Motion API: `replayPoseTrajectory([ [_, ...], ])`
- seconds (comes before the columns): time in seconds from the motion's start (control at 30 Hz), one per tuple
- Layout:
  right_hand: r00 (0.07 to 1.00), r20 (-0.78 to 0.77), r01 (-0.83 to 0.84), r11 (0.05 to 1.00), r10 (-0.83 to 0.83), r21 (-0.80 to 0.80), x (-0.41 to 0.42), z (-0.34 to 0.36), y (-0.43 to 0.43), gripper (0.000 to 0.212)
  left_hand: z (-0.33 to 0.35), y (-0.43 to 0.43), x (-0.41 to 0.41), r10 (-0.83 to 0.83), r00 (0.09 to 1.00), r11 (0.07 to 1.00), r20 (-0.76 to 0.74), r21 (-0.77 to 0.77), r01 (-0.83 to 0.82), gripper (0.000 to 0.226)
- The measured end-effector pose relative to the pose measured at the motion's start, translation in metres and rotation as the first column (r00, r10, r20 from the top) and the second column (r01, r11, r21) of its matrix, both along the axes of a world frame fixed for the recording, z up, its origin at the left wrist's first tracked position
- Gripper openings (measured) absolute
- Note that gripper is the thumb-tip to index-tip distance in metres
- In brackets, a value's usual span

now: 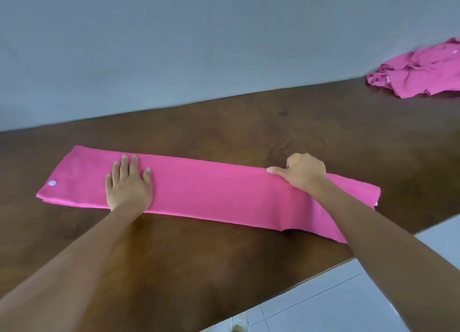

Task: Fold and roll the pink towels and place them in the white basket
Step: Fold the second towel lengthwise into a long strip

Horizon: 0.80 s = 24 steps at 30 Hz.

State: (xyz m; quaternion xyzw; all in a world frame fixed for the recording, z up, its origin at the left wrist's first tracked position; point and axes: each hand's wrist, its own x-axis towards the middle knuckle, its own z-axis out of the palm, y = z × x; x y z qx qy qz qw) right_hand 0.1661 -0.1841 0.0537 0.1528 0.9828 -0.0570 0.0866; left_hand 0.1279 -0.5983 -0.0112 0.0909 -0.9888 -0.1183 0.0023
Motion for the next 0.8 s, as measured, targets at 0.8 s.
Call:
replayPoseTrajectory([
  [0.8,0.825,-0.438,-0.393,0.919,0.357,0.009,0.018,-0.025,0.06,0.013,0.022,0.116,0.071,-0.754,0.654,0.65,-0.068,0.07,0.757,0.068],
])
